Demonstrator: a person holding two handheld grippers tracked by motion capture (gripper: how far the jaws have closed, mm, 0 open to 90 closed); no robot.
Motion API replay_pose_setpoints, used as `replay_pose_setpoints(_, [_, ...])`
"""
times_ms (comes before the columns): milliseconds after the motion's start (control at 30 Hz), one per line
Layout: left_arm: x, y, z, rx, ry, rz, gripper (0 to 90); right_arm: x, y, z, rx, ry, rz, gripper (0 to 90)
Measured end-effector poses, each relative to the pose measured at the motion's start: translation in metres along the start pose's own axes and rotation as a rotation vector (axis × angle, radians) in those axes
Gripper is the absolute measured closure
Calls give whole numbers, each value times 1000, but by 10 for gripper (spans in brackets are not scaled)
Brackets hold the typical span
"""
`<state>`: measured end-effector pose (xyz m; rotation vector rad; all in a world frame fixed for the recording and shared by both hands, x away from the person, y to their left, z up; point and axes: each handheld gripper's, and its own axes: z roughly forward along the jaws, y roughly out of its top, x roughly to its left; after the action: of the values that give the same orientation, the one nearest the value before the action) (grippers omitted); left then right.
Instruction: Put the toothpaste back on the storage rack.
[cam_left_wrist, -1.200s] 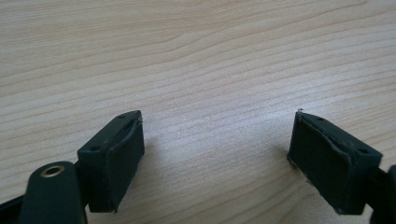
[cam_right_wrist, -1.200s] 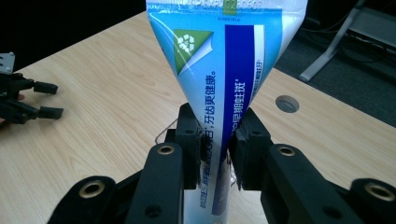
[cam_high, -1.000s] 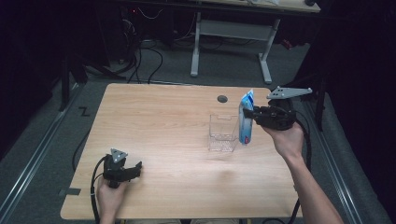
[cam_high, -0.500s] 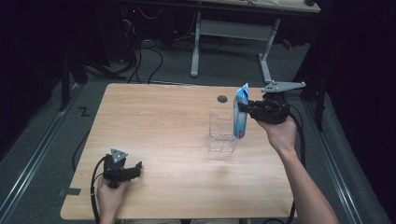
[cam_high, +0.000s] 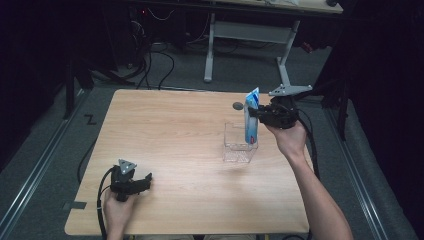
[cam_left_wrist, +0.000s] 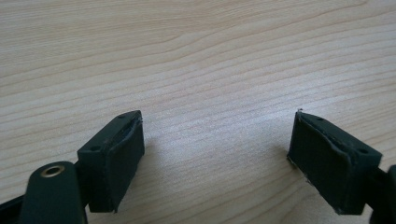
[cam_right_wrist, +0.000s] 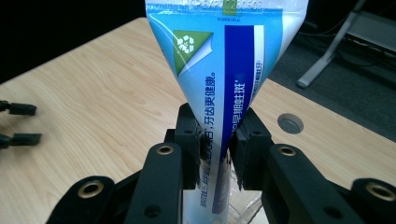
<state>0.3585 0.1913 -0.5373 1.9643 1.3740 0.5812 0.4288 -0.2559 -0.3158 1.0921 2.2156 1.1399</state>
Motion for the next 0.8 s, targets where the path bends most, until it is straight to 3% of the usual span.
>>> replay_pose_setpoints(367, [0,0,0,0,1,-1,183,-1,-9,21,54,-33,-7,739])
replay_pose_setpoints(800, [0,0,0,0,2,-2,183,-2,-20,48,137,-33,-1,739])
